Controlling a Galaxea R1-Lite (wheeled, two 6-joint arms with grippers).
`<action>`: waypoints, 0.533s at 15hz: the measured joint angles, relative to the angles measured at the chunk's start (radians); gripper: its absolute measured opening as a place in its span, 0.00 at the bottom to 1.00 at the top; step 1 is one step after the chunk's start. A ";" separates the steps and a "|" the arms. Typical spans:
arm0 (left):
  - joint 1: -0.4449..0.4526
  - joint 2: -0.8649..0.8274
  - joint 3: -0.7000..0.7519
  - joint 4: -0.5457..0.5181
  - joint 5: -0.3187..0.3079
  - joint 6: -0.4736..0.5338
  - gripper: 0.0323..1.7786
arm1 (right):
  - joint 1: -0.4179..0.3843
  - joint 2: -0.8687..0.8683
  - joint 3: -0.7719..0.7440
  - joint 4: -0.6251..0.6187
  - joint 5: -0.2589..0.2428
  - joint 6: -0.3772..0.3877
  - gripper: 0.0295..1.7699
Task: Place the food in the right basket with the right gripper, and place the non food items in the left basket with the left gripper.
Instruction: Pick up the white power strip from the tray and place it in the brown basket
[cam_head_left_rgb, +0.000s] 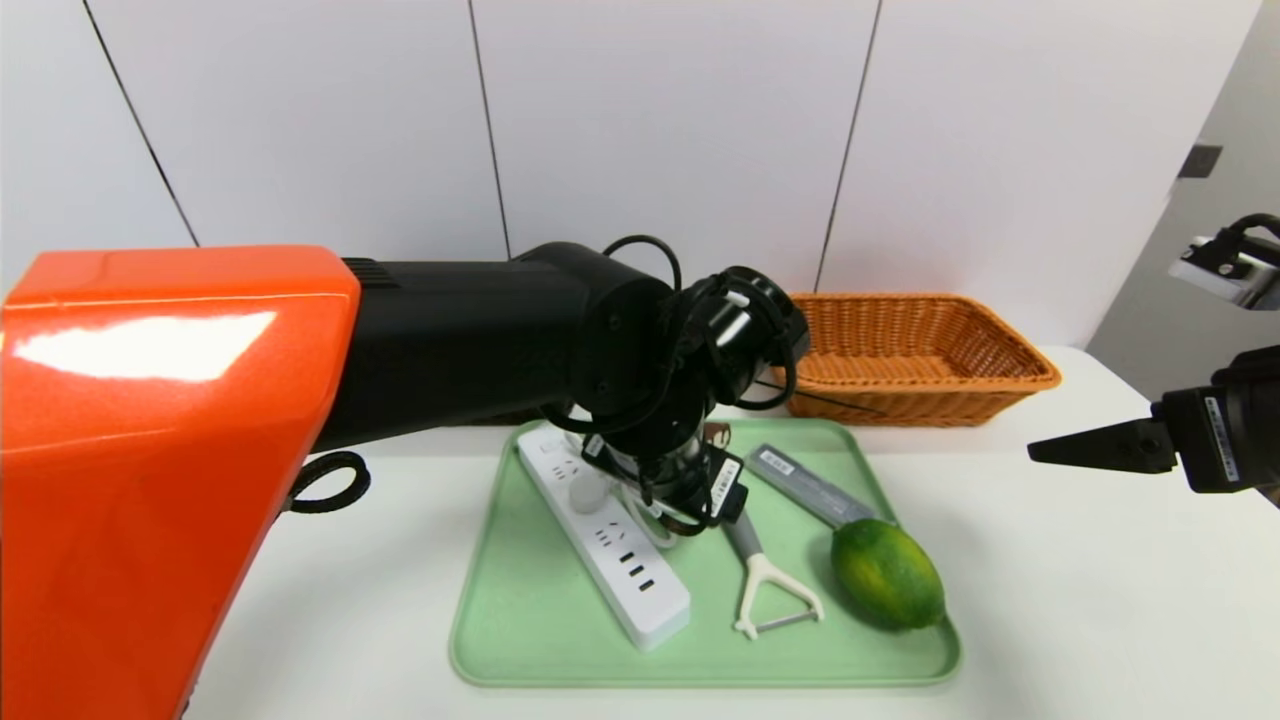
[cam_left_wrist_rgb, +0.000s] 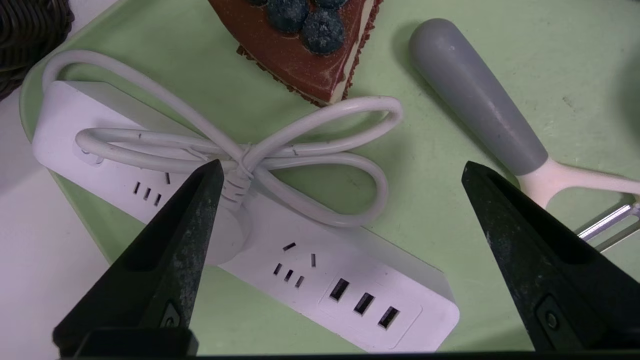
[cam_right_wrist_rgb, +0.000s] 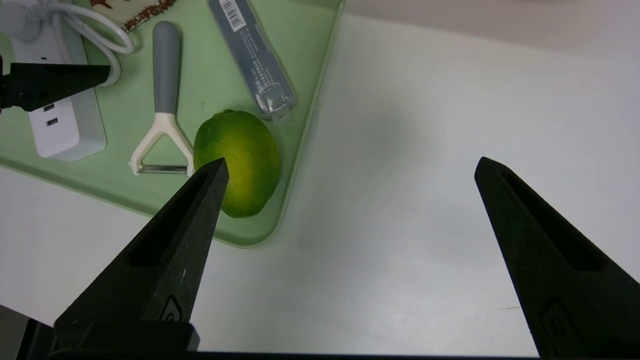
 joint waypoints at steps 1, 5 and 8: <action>0.006 -0.001 0.000 -0.001 0.000 0.000 0.95 | -0.001 -0.001 0.002 0.000 0.000 0.001 0.96; 0.034 -0.001 0.000 -0.002 0.024 -0.002 0.95 | -0.002 -0.011 0.025 0.000 0.001 0.001 0.96; 0.045 0.006 -0.001 -0.007 0.024 -0.006 0.95 | -0.001 -0.020 0.034 -0.001 0.003 0.003 0.96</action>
